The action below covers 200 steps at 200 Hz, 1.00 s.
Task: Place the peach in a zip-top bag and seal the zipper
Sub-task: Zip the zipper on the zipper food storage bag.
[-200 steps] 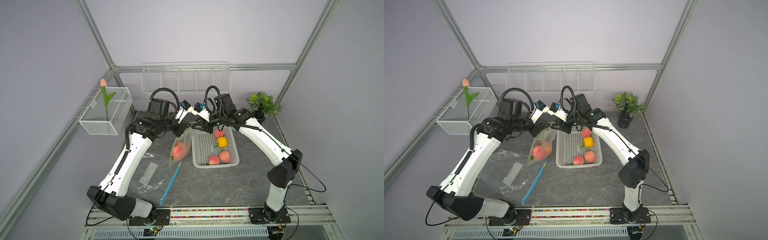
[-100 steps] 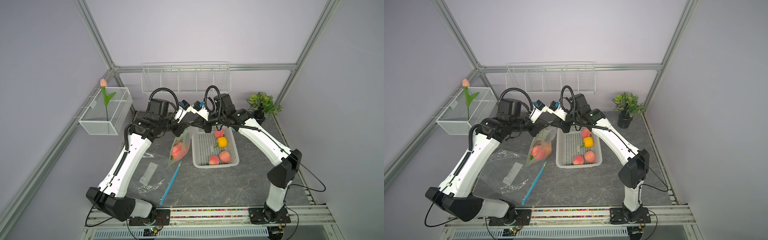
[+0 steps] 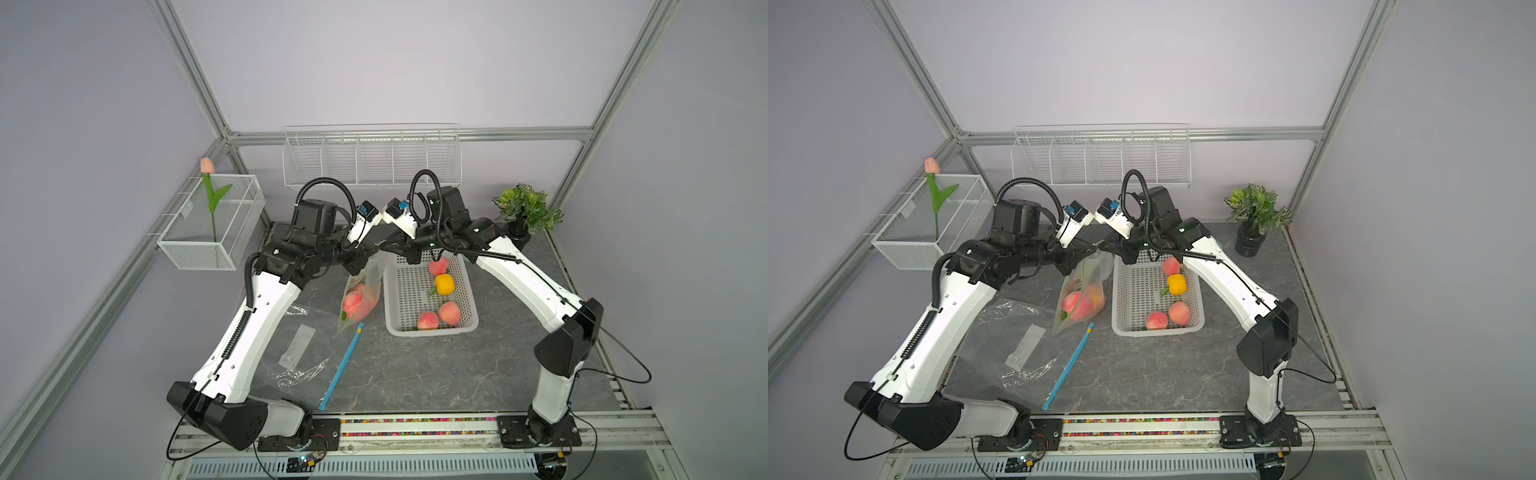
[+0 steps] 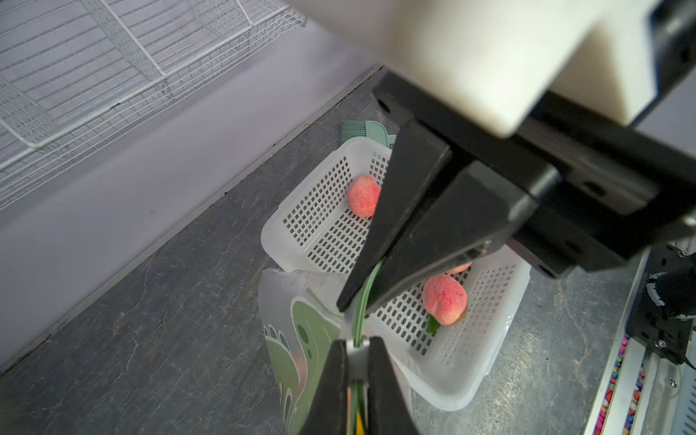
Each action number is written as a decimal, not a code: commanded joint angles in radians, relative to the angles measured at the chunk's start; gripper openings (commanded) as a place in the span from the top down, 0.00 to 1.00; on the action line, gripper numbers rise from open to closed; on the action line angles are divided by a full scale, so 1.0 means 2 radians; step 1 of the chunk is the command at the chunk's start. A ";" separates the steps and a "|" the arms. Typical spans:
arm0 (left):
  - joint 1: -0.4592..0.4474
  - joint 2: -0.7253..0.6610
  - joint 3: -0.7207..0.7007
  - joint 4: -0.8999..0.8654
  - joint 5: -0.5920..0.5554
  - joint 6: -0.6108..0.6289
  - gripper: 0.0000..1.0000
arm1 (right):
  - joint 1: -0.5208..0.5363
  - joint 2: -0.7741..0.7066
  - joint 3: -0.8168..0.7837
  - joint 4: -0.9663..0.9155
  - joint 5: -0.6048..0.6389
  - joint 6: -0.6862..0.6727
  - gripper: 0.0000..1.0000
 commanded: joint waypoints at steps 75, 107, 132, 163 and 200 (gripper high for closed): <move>0.002 -0.033 -0.016 -0.040 -0.035 -0.008 0.94 | -0.023 0.005 0.056 -0.002 0.048 0.032 0.93; 0.002 -0.038 -0.017 -0.044 -0.042 -0.011 0.94 | -0.024 0.012 0.069 -0.002 0.051 0.038 0.93; 0.002 -0.039 -0.019 -0.048 -0.047 -0.014 0.93 | -0.025 0.017 0.077 0.000 0.053 0.045 0.93; 0.002 -0.043 -0.021 -0.050 -0.055 -0.018 0.93 | -0.026 0.025 0.090 0.000 0.058 0.055 0.94; 0.002 -0.050 -0.027 -0.052 -0.059 -0.022 0.93 | -0.028 0.033 0.101 0.000 0.065 0.065 0.93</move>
